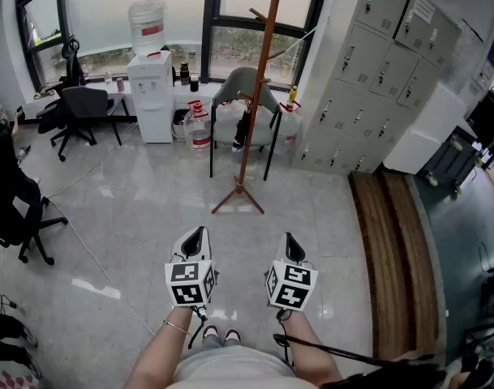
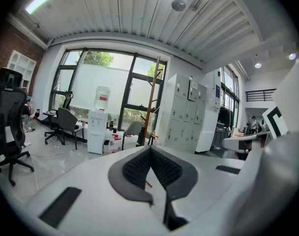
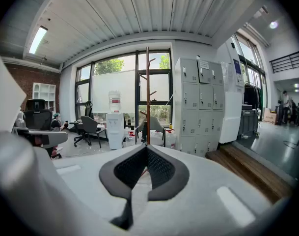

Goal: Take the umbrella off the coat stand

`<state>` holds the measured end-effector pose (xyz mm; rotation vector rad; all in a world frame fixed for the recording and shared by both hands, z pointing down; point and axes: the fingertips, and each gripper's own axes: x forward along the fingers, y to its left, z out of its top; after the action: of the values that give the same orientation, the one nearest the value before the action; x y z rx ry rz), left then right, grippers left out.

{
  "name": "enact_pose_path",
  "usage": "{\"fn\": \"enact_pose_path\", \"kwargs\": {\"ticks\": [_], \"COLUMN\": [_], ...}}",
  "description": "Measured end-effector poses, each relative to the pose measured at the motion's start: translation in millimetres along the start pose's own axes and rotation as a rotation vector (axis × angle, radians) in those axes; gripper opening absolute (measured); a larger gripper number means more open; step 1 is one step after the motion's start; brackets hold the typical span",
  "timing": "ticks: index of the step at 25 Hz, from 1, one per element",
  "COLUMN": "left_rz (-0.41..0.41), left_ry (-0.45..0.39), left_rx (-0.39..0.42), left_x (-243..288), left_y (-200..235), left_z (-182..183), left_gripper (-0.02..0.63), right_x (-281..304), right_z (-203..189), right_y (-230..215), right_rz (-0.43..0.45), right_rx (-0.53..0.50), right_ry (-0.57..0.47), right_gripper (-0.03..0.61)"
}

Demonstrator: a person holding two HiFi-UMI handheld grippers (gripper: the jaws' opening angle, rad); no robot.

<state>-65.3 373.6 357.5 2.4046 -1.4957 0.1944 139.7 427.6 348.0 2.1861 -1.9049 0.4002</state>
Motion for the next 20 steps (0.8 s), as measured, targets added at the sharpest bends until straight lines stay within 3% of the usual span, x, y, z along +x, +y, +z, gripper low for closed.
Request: {"fn": "enact_pose_path", "kwargs": {"ticks": [12,20], "left_rz": [-0.007,-0.036], "left_ry": [0.002,0.008], "left_rx": [0.008,0.033], "left_x": [-5.1,-0.3], "left_y": [15.1,37.3], "left_z": [-3.1,5.3], "left_gripper": [0.002,0.002], "right_x": [0.9,6.3], "right_z": [-4.0,1.1], "right_y": [14.6,28.5], "right_rz": [0.008,-0.033], "right_rx": [0.038,0.034], "right_ry": [-0.008,0.008], "right_gripper": [0.005,0.005]}}
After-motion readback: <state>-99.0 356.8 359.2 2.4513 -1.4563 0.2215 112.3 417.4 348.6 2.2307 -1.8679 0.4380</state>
